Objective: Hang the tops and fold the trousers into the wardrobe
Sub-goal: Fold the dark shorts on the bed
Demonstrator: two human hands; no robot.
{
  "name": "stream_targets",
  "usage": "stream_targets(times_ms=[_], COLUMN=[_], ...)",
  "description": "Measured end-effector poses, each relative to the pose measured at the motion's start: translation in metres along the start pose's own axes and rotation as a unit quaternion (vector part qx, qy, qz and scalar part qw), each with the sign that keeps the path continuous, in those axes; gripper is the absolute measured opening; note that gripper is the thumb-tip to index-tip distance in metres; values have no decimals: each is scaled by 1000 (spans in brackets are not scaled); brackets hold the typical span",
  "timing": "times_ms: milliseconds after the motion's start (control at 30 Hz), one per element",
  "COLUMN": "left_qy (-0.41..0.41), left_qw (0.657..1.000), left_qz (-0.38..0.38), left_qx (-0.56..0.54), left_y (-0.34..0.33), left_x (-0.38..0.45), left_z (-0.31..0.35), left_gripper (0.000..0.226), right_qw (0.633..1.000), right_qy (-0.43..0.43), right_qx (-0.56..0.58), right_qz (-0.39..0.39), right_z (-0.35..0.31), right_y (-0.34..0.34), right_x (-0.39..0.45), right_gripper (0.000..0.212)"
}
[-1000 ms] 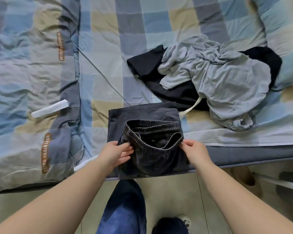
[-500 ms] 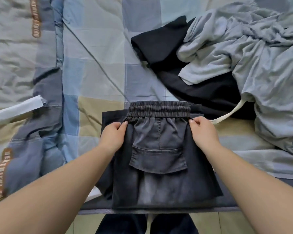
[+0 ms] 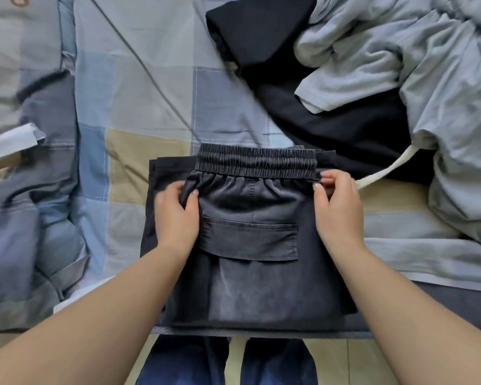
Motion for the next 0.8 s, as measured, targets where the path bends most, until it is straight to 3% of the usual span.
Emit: stream_targets(times_ms=[100,200,267,400,500,700,800], left_qy=[-177,-385,-455,-404,-378,-399,-369], left_qw=[984,911,861,857,845,817,845], left_qz=[19,-105,-169,-169,-174,-238,-235], left_qx=[32,106,153,273,335,342,309], left_y=[5,-10,-27,-56,-62,-47,-15], left_x=[-25,-67,-77,-46,-25,-22,-26], left_z=[21,40,35,7,-13,-15,-18], left_gripper=[49,56,59,66,68,66,67], right_qw=[982,943,922,876,854,863,881], right_qy=[170,319,353,353,375,366,368], right_qx=[-24,-88,-160,-325,-352,-330,-280], right_qz=[72,45,2,-51,-73,-108,-95], right_z=[-19,-23,-16,4,15,15,21], right_y=[2,-11,-29,-60,-66,-61,-34], right_x=[-22,-56,-71,-54,-30,-25,-36], right_gripper=[36,44,50,64,71,76,88])
Point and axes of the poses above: each hand's wrist, its own x-axis towards the middle knuckle, its own y-axis out of the back of the hand, z = x × y, the point moved 2 cm from there along x, towards the middle knuckle, and after that the axes turned 12 degrees about -x, right-handed, at the moved point
